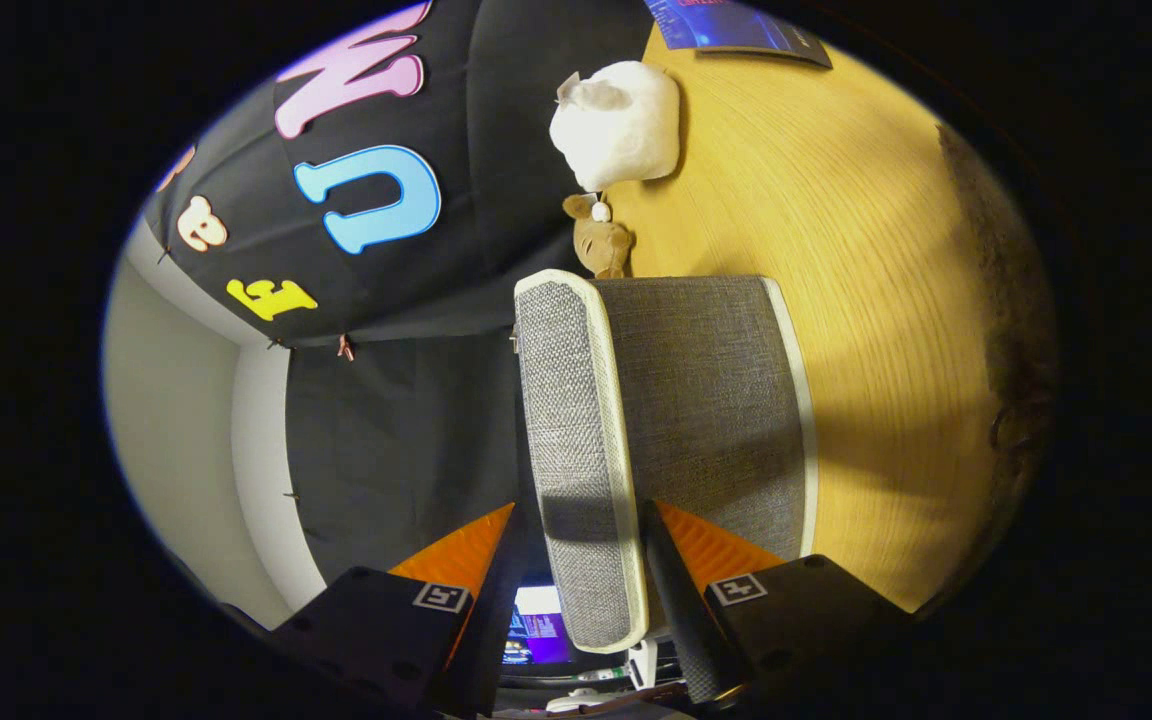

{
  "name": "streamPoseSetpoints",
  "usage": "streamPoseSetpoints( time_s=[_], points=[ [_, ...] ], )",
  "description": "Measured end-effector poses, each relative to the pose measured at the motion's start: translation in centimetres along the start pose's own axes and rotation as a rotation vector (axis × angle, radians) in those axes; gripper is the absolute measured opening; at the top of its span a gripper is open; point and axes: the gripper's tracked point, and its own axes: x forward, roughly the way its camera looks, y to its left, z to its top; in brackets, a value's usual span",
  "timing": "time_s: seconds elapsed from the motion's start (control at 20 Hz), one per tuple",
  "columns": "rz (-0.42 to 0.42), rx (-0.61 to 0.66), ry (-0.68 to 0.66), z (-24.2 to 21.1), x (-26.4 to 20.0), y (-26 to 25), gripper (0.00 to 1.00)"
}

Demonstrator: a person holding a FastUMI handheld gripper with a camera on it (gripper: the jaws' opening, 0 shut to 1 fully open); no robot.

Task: Open the storage box then place both shoes into the box .Put the left shoe in first, then the right shoe, with the right side of both shoes facing outward in a uniform manner.

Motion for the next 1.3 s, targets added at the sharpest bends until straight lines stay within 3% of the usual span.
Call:
streamPoseSetpoints(
  time_s=[0.05, 0.1, 0.3, 0.4, 0.75, 1.1, 1.3],
  points=[
    [-0.008, -0.006, 0.006, 0.0, 0.2, -0.5, 0.68],
    [-0.018, -0.006, 0.021, -0.1, 0.5, -0.6, 0.52],
    [0.015, -0.052, -0.007, -0.4, -1.0, 1.2, 0.12],
    [0.008, -0.087, -0.024, -0.4, -1.1, 1.7, 0.05],
    [0.127, -0.119, -0.043, -1.5, -1.1, 9.7, 0.05],
    [0.104, -0.238, -0.09, -2.1, 4.2, 17.1, 0.05],
    [0.088, -0.313, -0.069, -4.1, 9.8, 20.2, 0.05]
  ],
)
